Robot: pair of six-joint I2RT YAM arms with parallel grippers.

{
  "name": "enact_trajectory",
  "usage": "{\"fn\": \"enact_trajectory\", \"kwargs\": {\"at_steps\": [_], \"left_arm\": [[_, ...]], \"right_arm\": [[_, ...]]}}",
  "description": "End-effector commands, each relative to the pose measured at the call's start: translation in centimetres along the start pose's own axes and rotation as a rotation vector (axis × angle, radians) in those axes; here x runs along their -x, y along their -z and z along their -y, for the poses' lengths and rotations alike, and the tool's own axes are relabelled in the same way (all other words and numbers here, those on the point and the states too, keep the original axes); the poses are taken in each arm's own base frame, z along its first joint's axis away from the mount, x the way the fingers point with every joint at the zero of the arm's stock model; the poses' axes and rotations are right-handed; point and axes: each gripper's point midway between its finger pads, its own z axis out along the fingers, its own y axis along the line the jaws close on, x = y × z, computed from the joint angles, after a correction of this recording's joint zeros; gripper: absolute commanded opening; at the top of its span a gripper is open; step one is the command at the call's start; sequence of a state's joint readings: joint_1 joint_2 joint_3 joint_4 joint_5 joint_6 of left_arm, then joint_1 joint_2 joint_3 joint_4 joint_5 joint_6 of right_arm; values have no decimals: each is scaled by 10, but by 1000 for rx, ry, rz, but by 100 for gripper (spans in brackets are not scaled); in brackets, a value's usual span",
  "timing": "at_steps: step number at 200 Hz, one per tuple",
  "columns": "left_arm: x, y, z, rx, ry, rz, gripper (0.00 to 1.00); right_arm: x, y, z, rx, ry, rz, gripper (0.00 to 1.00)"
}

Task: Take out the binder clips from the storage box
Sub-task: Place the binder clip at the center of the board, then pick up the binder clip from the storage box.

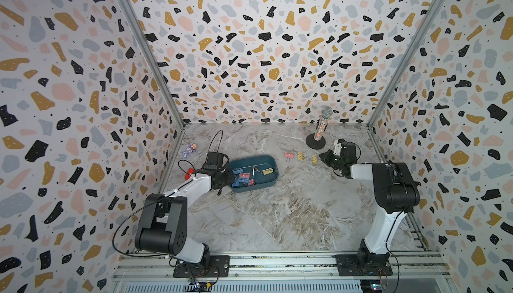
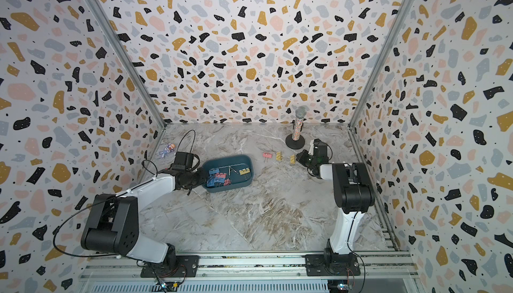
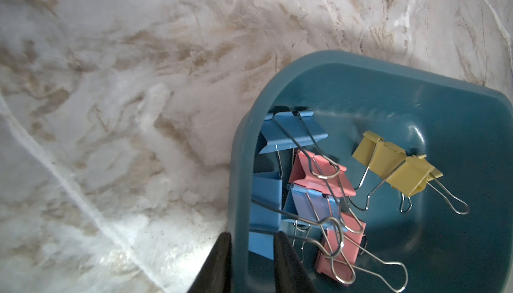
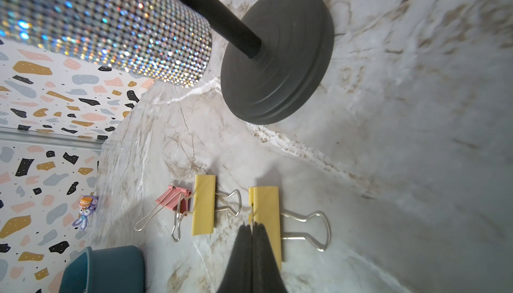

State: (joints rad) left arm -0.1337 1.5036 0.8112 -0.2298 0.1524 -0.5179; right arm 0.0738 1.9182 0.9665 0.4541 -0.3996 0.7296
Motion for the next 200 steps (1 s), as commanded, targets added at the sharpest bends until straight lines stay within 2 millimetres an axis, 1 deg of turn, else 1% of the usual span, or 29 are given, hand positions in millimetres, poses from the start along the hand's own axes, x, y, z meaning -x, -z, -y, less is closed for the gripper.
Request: {"fn": "enact_trajectory", "kwargs": {"at_steps": [1, 72, 94, 149, 177, 200], "left_arm": [[4, 3, 2, -16, 5, 29, 29], [5, 4, 2, -16, 5, 31, 29], [3, 4, 1, -15, 6, 28, 29], [5, 4, 2, -17, 5, 32, 29], [5, 5, 2, -16, 5, 32, 29], [4, 4, 1, -13, 6, 30, 29]], "right_arm": [[13, -1, -3, -2, 6, 35, 0], [12, -2, 3, -22, 0, 43, 0], [12, -2, 4, -25, -3, 46, 5], [14, -2, 0, -11, -8, 50, 24], [18, 3, -6, -4, 2, 63, 27], [26, 17, -13, -22, 35, 96, 28]]}}
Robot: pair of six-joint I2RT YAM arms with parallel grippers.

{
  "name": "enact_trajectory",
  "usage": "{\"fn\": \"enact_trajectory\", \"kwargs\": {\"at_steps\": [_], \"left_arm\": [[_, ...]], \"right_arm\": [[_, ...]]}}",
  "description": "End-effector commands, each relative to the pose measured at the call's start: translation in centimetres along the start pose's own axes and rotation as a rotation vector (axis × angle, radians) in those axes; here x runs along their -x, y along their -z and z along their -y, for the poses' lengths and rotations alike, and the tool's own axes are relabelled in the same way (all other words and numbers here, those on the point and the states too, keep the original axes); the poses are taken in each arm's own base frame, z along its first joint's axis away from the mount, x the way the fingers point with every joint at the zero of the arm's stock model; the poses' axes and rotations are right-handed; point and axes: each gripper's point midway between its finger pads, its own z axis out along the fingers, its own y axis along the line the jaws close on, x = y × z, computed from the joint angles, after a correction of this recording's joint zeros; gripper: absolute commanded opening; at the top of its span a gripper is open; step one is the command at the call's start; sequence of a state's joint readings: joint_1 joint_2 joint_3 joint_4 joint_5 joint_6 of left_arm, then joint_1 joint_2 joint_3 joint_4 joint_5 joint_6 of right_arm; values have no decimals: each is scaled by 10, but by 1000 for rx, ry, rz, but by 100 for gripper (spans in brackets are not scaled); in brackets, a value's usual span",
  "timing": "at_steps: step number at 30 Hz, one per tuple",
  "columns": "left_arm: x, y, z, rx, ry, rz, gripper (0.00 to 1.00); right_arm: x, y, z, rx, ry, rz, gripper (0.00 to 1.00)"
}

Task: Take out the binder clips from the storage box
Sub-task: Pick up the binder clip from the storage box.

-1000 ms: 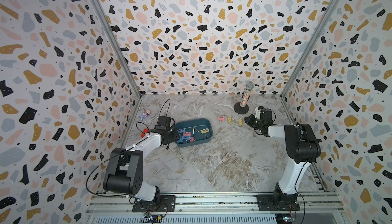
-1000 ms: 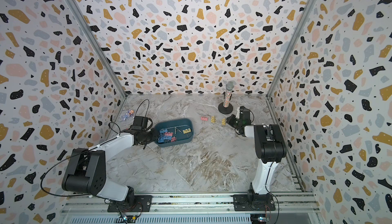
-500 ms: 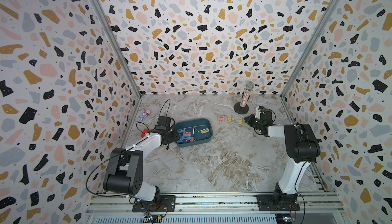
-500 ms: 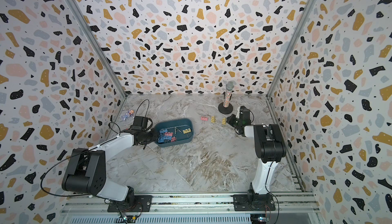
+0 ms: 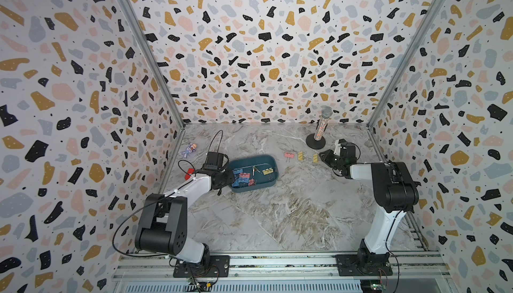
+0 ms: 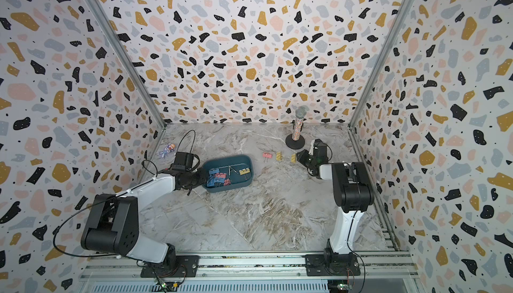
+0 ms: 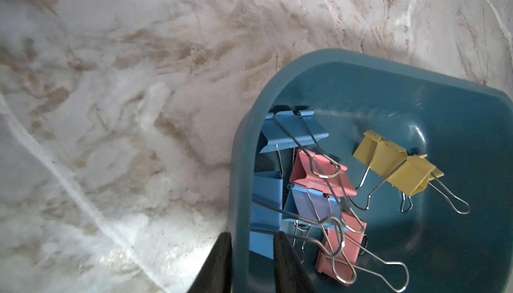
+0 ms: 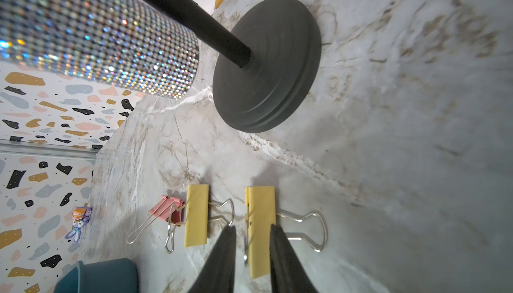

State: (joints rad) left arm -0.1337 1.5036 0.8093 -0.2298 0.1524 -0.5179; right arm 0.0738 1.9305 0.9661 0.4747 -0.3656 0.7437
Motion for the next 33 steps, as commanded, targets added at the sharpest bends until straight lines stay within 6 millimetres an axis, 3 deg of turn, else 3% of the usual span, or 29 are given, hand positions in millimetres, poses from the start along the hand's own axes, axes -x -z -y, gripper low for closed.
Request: {"fn": "enact_trajectory", "kwargs": {"at_steps": [1, 8, 12, 17, 20, 28, 33], "left_arm": [[5, 4, 1, -13, 6, 31, 29], [5, 4, 1, -14, 6, 31, 29], [6, 4, 1, -9, 8, 36, 29], [9, 7, 3, -15, 9, 48, 29], [9, 8, 3, -16, 9, 49, 29], [8, 7, 4, -23, 11, 43, 29], [8, 6, 5, -28, 12, 39, 29]], "right_arm": [[23, 20, -18, -3, 48, 70, 28], [37, 65, -49, -9, 186, 99, 28], [33, 84, -86, 47, 296, 87, 26], [-8, 83, -152, 152, 519, -53, 27], [-35, 74, -179, 205, 642, -129, 27], [-106, 60, -218, 343, 978, -344, 26], [-137, 55, -234, 421, 1171, -404, 26]]}}
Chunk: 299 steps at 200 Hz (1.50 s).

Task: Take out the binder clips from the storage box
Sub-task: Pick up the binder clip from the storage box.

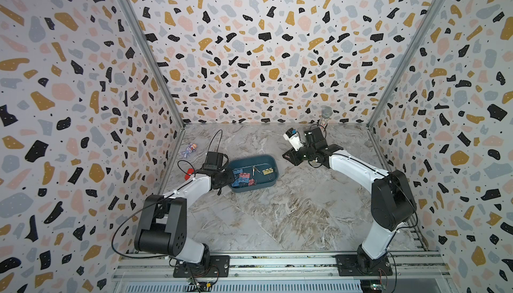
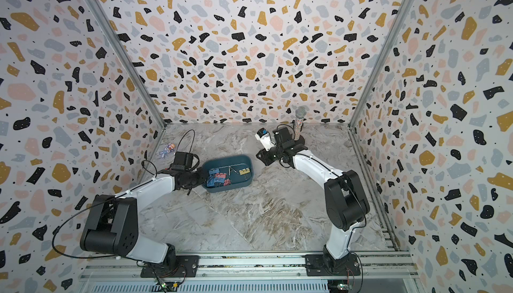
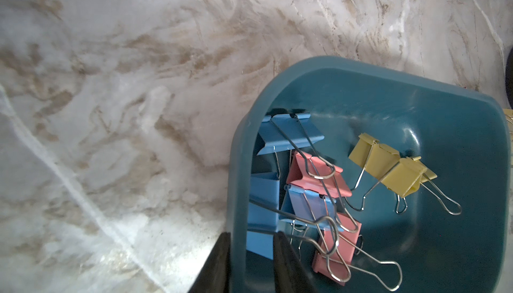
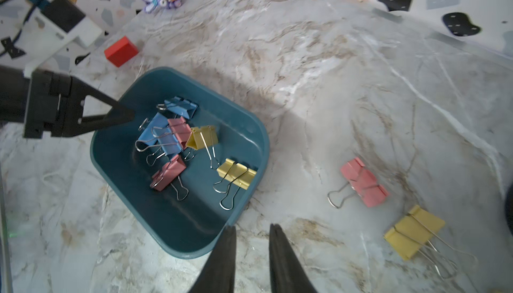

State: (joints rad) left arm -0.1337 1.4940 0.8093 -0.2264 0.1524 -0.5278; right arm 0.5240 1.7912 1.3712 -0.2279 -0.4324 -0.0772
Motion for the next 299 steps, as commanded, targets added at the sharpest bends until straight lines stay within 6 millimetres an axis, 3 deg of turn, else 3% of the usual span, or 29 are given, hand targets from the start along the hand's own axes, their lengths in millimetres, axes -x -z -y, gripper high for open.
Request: {"fn": "enact_trajectory", "kwargs": {"at_steps": [1, 55, 107, 195, 299], "left_arm": [[6, 4, 3, -22, 4, 29, 29], [7, 5, 4, -25, 6, 33, 29], [8, 6, 6, -30, 3, 36, 29], [5, 4, 5, -32, 8, 26, 29], [4, 4, 5, -34, 8, 23, 29]], "right_arm": [[2, 0, -28, 70, 216, -45, 26], [-15, -26, -59, 87, 492, -176, 27], [-31, -52, -71, 60, 682, -252, 28], [-42, -71, -56, -11, 882, -362, 28], [-38, -84, -46, -43, 940, -389, 30]]}}
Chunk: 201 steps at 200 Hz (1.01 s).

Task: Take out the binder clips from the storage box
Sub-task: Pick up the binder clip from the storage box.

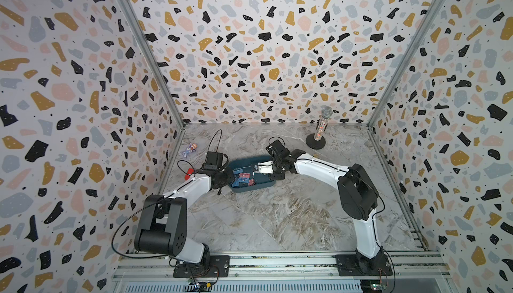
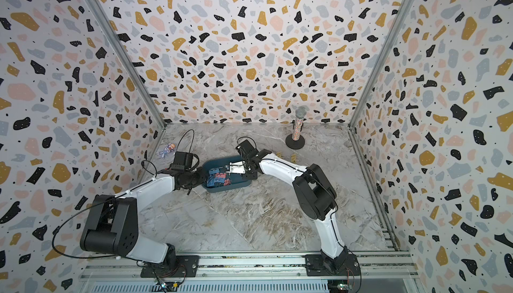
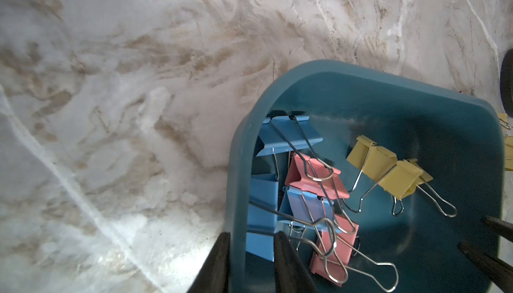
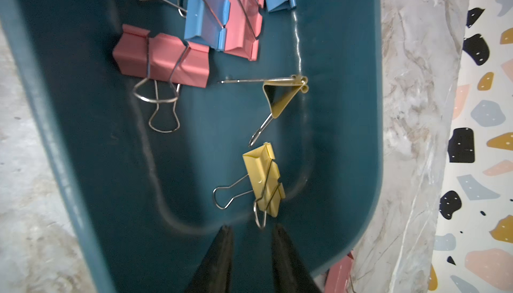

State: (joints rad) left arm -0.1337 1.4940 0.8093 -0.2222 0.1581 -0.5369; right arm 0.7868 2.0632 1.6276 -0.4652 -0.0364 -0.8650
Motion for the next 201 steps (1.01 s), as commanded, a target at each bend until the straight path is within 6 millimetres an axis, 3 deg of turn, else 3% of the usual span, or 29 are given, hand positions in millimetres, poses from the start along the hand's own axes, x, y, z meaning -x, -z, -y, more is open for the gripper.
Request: {"fn": "enact_trajectory", "kwargs": {"at_steps": [1, 201], "left_arm": [[3, 4, 3, -26, 0, 22, 29], [2, 4, 3, -26, 0, 20, 29]], "right_arm": [[4, 3, 4, 2, 22, -8, 30], [0, -16, 8, 1, 69, -100, 28]]}}
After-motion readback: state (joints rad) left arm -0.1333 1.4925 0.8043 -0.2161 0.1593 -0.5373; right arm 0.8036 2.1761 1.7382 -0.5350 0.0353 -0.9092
